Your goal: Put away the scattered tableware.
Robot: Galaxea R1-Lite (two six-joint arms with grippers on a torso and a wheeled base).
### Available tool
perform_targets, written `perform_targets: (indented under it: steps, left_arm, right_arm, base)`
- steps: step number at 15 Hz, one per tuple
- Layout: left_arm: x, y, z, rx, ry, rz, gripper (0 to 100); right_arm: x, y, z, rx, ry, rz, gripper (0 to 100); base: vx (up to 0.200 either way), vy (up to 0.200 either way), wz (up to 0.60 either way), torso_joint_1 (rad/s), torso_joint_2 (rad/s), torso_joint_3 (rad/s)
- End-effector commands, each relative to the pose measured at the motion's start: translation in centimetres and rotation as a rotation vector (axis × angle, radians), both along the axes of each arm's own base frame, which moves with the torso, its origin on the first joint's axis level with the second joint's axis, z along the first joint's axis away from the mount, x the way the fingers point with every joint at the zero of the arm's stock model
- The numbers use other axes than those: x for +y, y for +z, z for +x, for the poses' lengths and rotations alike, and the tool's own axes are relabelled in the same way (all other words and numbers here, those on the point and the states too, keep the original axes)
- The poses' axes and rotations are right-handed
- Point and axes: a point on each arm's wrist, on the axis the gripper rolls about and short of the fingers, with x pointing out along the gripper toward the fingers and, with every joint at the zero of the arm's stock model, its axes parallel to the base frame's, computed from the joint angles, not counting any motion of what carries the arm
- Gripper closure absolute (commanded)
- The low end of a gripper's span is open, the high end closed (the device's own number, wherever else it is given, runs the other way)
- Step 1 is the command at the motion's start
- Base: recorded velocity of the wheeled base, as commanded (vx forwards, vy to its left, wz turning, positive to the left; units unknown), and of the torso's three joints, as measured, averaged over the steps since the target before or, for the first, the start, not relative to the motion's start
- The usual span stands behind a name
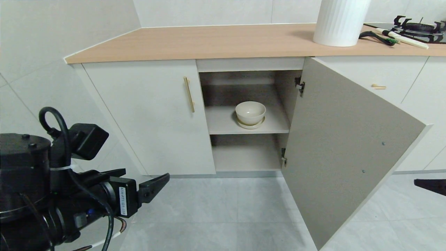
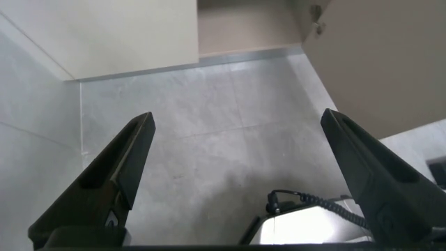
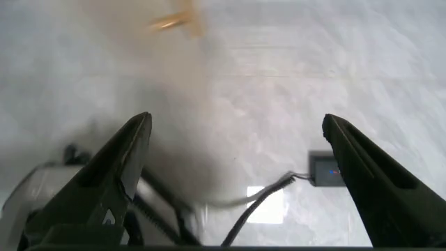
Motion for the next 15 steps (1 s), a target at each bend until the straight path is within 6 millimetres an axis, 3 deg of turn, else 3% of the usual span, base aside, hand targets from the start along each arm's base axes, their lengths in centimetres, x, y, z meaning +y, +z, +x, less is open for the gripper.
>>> perform_targets:
  steps: [1, 7, 10, 15]
  left_arm:
    - [0.0, 0.0, 0.0, 0.001, 0.001, 0.0, 0]
    - [0.0, 0.0, 0.0, -0.001, 0.001, -0.001, 0]
    - [0.0, 0.0, 0.0, -0.001, 0.001, -0.001, 0]
    - [0.0, 0.1, 0.0, -0.003, 0.001, -0.002, 0]
  right_arm:
    - [-0.9, -0.9, 2.4, 0.009, -0.031, 0.016, 0]
    - [-1.4, -2.9, 8.3, -0.088, -0.22, 0.212, 0]
    - [0.5, -3.2, 9.1, -0.089, -0.198, 0.3, 0]
    - [4.0, -3.9, 8.7, -0.041, -0.087, 0.343, 0]
  base:
    - [0.0, 0.0, 0.0, 0.0, 0.0, 0.0]
    - [0.0, 0.0, 0.0, 0.0, 0.0, 0.0]
    - [0.0, 0.0, 0.0, 0.0, 0.0, 0.0]
    - [0.0, 0.0, 0.0, 0.0, 0.0, 0.0]
